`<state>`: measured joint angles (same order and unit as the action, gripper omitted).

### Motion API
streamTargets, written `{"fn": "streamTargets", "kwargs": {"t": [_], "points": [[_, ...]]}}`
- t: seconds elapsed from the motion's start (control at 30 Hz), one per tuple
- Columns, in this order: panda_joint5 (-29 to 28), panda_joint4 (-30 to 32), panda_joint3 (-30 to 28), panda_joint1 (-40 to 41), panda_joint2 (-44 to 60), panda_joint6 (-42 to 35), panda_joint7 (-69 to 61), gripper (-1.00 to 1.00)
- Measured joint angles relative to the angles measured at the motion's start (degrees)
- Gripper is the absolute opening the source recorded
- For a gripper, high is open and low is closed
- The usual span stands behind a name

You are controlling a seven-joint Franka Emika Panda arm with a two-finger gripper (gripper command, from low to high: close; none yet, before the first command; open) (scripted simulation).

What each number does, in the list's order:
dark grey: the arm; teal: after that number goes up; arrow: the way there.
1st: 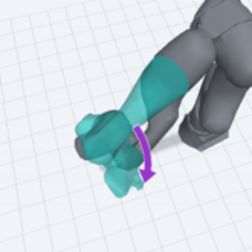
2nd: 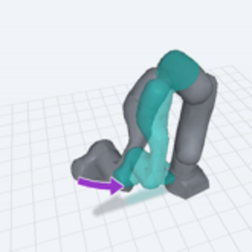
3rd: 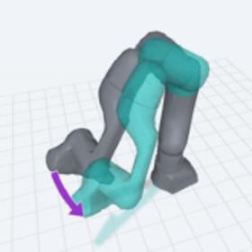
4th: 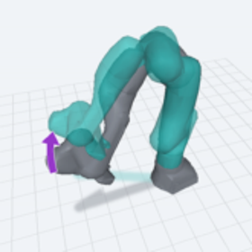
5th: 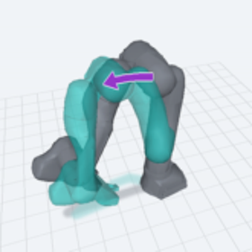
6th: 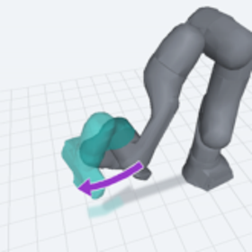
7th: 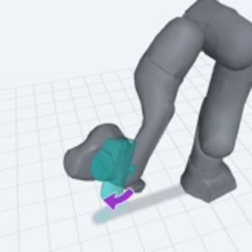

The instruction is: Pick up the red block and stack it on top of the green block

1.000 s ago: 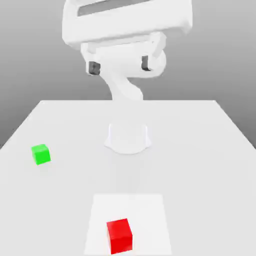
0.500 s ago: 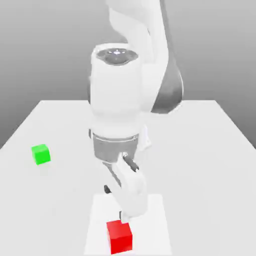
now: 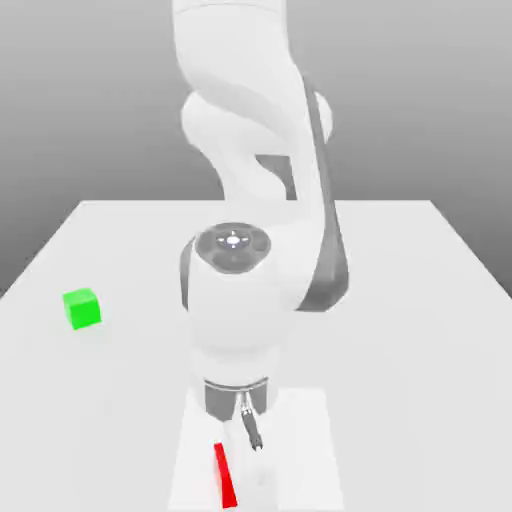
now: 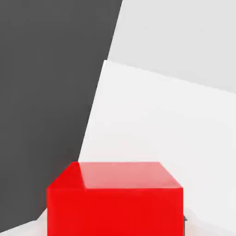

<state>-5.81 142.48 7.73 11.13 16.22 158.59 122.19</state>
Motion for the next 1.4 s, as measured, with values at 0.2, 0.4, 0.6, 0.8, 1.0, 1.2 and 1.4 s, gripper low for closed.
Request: {"fn": "streamTargets", "kwargs": {"t": [0.2,0.4,0.6,0.8,1.0,1.2,1.4], "points": [[-1.8,4.0,-5.0,4.8,-9.1,-4.7,-1.8,-1.00],[-7.1,9.4,-11.9,17.4,-16.1,-5.8,-3.2,-1.00],[-9.6,15.0,-17.7,26.7,-22.7,-6.3,-6.7,-1.00],[-10.1,20.7,-25.8,34.4,-28.5,-6.4,-11.5,-1.00],[-6.6,25.2,-33.4,38.0,-30.9,-5.2,-17.8,-1.00],[4.4,25.0,-37.1,31.8,-24.4,-0.2,-25.5,-1.00],[12.5,24.9,-37.9,28.9,-17.8,6.1,-31.2,-1.00]]}}
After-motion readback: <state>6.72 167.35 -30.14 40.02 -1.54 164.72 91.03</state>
